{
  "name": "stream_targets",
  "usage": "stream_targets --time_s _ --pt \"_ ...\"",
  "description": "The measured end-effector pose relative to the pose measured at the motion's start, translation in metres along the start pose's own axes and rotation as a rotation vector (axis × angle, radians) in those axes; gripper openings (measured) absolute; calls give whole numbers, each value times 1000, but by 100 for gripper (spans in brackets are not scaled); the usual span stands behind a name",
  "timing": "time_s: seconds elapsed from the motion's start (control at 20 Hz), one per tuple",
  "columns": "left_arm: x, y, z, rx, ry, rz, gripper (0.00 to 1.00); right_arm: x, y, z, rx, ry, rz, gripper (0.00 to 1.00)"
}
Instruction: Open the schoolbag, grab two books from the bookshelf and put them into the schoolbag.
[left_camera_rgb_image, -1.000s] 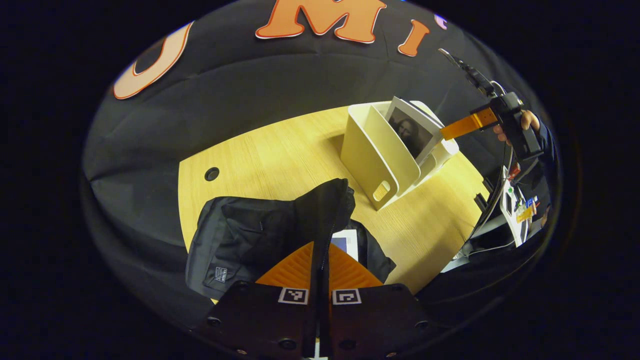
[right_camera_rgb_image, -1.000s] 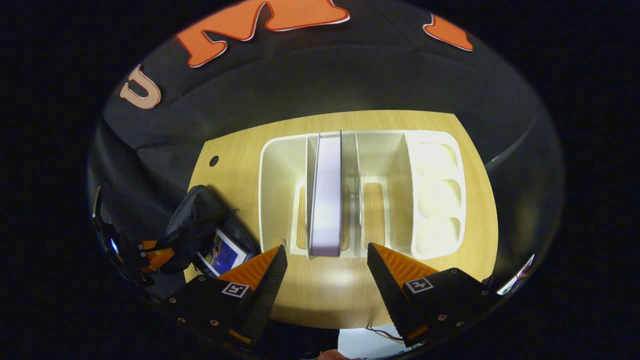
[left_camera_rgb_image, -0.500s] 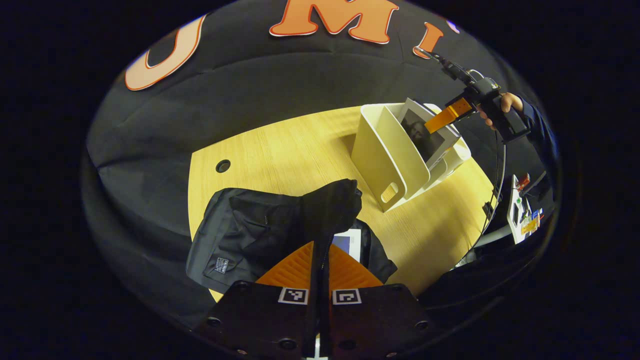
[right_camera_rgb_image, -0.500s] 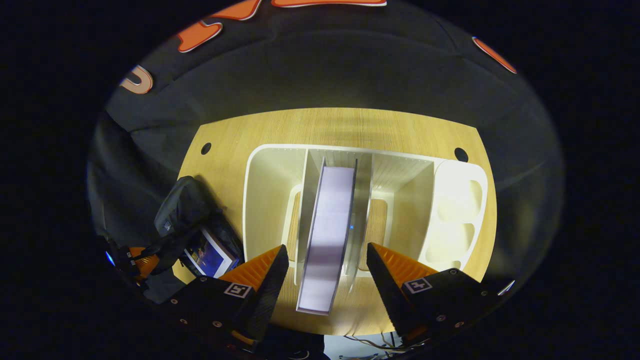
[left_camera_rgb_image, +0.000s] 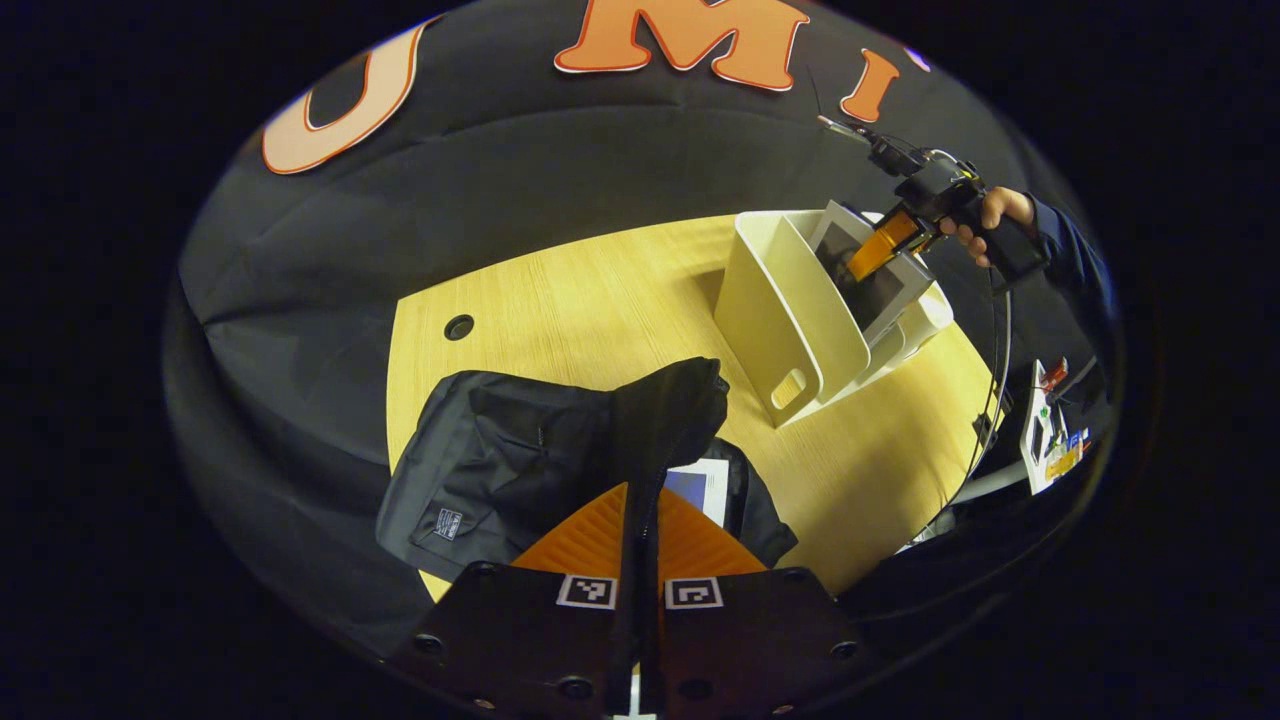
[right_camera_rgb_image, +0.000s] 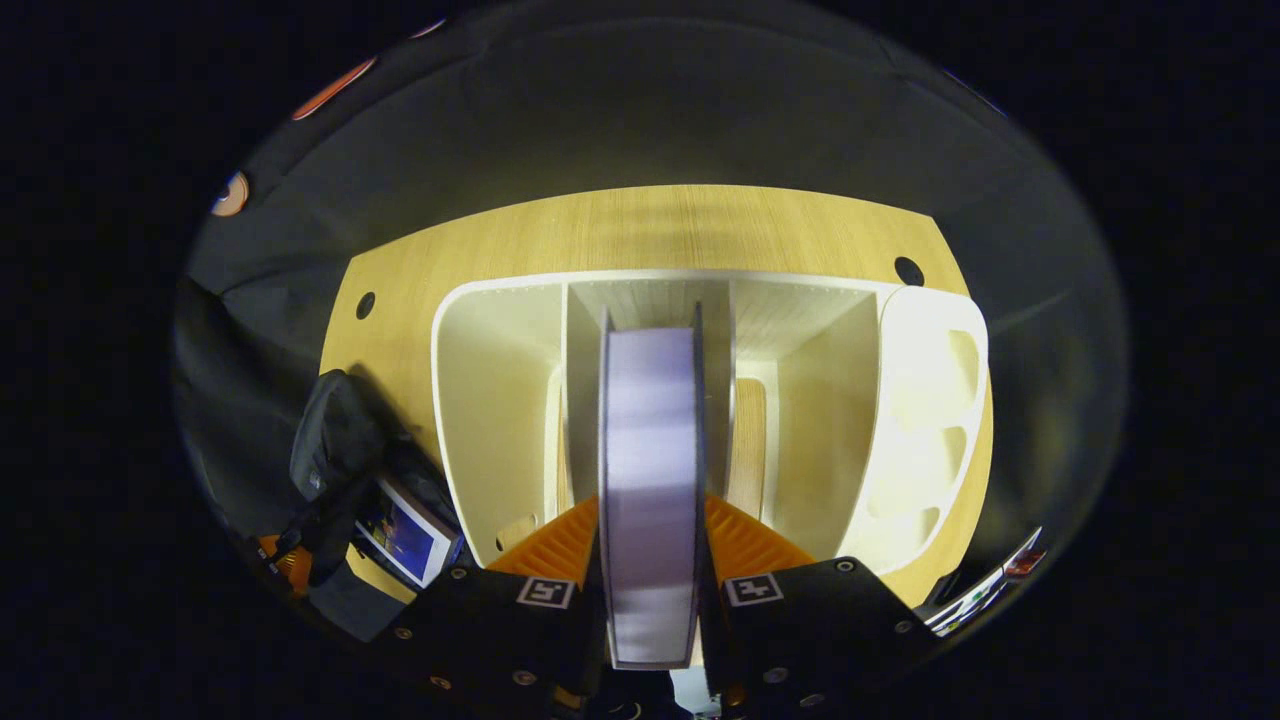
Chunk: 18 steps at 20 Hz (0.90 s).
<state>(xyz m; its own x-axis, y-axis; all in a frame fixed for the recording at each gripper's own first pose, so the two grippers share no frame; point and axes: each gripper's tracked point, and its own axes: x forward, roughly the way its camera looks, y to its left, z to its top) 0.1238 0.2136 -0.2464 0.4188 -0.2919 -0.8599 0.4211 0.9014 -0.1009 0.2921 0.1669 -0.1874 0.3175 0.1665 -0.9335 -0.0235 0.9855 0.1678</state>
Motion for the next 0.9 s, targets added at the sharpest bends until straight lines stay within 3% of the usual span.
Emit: stream_targets --time_s 0.1,0.15,0.2,0.9 --pt "0 2 0 19 0 -19 4 -4 1 -9 22 -1 -11 40" --pt "0 4 0 33 -1 -26 4 -8 0 -13 30 -1 -16 33" --pt "-1 5 0 46 -4 -35 4 -12 1 -16 42 -10 -20 39" --pt "-9 13 -4 132 -42 -107 4 -62 10 -82 136 -70 -33 38"
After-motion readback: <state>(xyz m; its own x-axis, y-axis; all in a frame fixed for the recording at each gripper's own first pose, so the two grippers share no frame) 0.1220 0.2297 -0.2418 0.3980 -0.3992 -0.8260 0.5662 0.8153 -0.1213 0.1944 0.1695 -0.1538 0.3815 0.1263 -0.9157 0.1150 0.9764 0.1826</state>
